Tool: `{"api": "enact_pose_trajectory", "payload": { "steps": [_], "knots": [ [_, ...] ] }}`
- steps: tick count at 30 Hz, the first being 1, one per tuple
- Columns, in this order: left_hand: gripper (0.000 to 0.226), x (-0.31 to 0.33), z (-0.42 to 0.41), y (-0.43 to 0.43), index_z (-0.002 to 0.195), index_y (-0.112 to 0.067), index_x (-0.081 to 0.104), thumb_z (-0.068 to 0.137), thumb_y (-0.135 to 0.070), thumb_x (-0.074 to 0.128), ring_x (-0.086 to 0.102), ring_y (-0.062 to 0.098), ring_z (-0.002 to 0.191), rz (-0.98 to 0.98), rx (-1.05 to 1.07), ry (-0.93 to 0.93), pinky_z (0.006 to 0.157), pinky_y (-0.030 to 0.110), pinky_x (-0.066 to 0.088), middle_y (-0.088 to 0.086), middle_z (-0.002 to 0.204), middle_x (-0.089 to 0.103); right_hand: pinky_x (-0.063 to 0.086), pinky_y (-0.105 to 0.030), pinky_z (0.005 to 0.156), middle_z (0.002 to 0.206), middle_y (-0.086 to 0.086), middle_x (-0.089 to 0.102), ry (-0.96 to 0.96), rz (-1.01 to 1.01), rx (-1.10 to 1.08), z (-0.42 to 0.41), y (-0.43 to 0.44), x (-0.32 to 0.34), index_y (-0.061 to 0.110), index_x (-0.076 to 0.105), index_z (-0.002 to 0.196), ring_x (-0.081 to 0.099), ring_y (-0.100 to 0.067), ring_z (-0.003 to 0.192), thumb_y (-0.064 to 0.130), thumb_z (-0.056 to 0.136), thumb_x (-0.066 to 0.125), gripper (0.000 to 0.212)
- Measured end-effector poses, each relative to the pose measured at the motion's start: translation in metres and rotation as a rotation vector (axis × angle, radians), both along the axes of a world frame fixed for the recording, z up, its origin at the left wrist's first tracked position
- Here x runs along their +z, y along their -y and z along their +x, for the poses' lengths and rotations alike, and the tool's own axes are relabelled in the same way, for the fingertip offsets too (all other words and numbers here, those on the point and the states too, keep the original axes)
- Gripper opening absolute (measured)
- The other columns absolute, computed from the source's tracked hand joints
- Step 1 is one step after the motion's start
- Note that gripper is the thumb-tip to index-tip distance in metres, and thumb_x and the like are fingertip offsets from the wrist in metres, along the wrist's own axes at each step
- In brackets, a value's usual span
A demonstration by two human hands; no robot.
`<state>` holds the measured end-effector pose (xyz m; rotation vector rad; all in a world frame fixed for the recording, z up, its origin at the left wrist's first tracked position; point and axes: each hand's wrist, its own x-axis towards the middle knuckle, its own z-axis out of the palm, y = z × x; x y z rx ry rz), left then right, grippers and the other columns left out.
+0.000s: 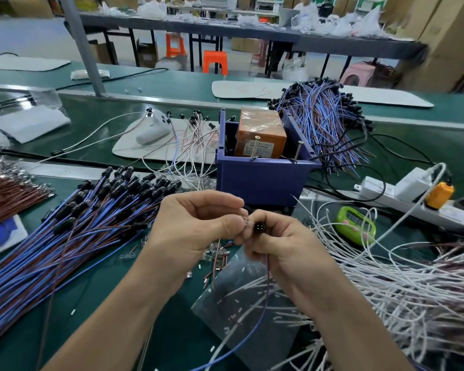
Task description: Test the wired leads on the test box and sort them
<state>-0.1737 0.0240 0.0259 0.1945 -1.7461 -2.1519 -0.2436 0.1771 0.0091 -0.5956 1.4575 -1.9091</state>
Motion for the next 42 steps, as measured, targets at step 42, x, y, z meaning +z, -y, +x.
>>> {"api": "enact_pose_trajectory", "payload": {
  "steps": [42],
  "knots": [
    [0.043, -0.004, 0.002, 0.011, 0.081, -0.033, 0.084, 0.071, 0.009, 0.085, 0.077, 0.009, 0.074, -0.609, -0.003, 0.043, 0.072, 0.027, 0.063, -0.01, 0.077, 0.079, 0.02, -0.022, 0.045, 0.056, 0.002, 0.048, -0.105, 0.287, -0.033, -0.001, -0.001, -0.009, 0.011, 0.076, 0.075, 0.027, -0.011, 0.048, 0.002, 0.064, 0.059, 0.023]
  ]
}}
